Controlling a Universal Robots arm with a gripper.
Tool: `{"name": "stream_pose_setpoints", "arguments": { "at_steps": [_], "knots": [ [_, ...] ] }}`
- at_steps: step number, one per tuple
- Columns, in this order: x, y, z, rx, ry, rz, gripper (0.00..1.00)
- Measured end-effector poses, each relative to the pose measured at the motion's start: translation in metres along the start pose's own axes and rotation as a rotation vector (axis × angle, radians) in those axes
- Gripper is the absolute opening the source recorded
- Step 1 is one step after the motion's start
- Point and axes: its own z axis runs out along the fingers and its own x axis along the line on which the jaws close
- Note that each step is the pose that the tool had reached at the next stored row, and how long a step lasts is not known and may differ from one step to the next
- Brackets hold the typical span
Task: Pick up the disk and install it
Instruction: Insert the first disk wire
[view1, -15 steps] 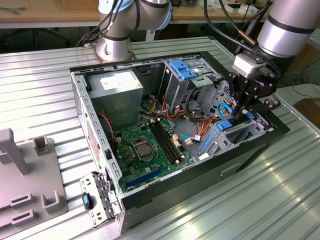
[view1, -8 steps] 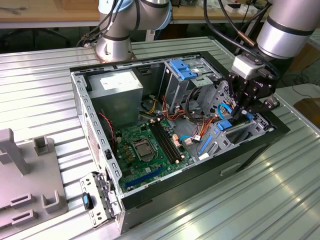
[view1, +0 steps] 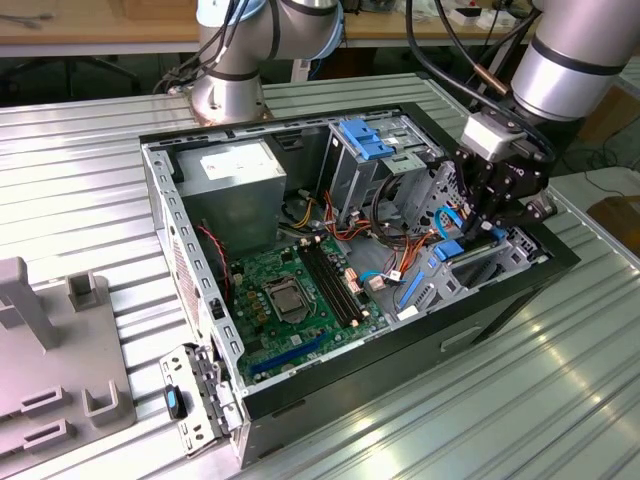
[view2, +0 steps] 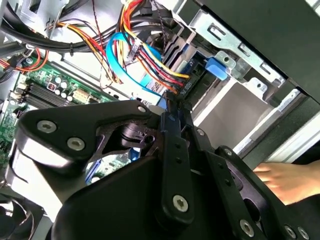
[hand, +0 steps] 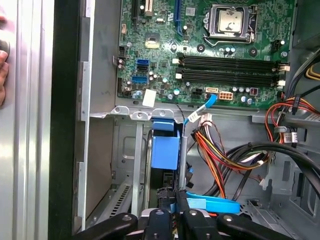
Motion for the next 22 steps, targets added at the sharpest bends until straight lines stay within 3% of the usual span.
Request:
{"name": "stream_pose_setpoints", "arguments": {
  "at_steps": [3, 5, 6, 13, 14, 16, 22],
  "knots": [
    [0.0006, 0.0000, -0.0009, -0.0003, 0.0021, 0.000, 0.16],
    [-0.0003, 0.0000, 0.0006, 0.0004, -0.0028, 0.000, 0.17],
    [-0.0003, -0.0002, -0.0010, 0.0006, -0.0037, 0.000, 0.23],
    [0.0013, -0.0023, -0.0318, 0.0003, -0.0021, 0.000, 0.23],
    [0.0013, -0.0023, -0.0318, 0.0003, -0.0023, 0.000, 0.15],
    [0.0013, -0.0023, -0.0319, 0.0003, -0.0022, 0.000, 0.11],
    [0.0013, -0.0023, -0.0323, 0.0003, -0.0021, 0.000, 0.11]
  ]
}}
